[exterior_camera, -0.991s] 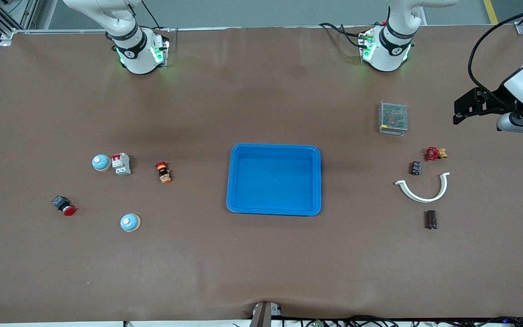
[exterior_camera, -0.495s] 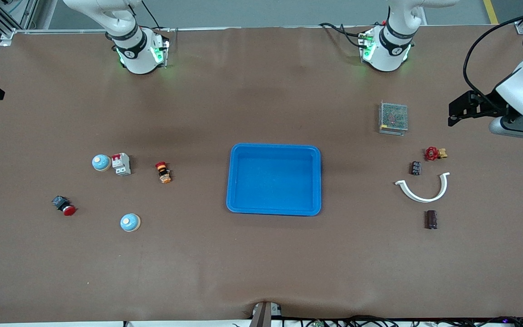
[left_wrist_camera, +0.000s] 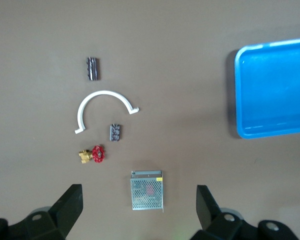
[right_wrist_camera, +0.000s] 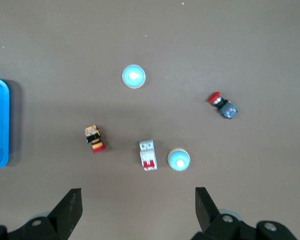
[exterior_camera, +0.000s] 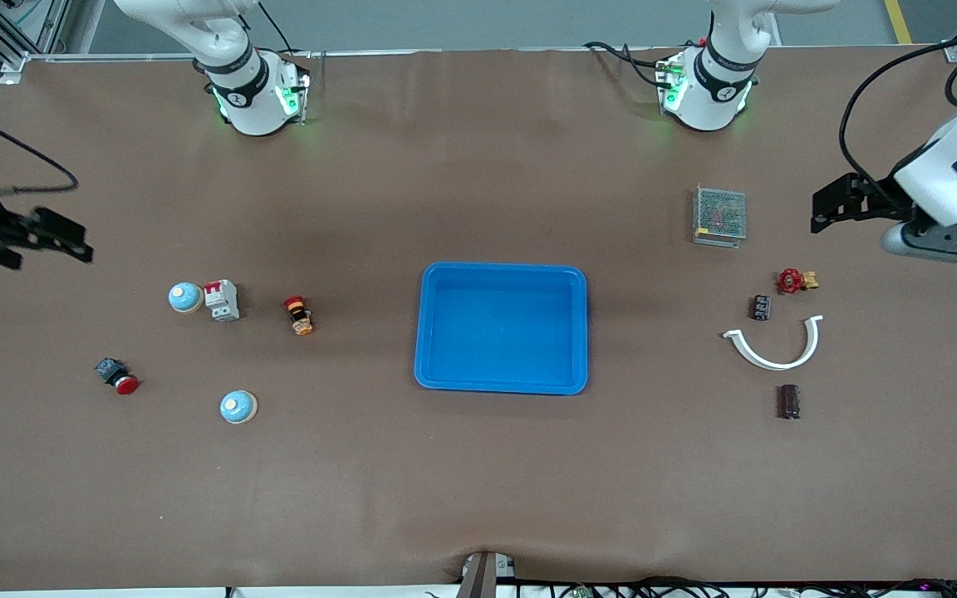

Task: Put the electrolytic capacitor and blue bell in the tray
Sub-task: 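Move the right gripper over the blue bell while the left gripper reaches the capacitor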

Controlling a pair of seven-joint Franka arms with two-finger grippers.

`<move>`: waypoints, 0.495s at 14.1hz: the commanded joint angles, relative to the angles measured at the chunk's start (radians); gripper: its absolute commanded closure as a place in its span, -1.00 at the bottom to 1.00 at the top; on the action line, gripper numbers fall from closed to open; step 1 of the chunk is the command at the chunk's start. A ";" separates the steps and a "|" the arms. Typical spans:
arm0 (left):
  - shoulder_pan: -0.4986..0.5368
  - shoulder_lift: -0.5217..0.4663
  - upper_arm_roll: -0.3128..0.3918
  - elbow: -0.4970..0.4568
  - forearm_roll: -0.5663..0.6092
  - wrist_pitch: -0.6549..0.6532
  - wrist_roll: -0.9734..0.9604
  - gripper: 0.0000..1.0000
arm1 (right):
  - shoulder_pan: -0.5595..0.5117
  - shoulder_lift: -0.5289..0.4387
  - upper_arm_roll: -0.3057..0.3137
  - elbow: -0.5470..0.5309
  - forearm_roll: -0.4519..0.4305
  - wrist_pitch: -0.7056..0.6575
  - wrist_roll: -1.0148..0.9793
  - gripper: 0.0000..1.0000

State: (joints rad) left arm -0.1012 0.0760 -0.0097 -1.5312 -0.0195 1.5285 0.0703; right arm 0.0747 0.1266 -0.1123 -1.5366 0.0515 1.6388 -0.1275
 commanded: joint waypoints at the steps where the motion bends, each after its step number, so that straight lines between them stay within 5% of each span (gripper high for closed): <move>1: 0.011 -0.016 -0.006 -0.145 0.018 0.146 0.005 -1.00 | 0.025 0.091 -0.001 0.023 0.019 0.071 -0.007 -1.00; 7: 0.089 -0.007 -0.007 -0.331 0.007 0.366 0.031 -1.00 | 0.065 0.290 -0.001 0.018 0.019 0.268 -0.006 -1.00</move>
State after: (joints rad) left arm -0.0432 0.0908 -0.0087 -1.7820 -0.0166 1.8192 0.0775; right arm 0.1345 0.3681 -0.1101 -1.5394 0.0582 1.8766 -0.1272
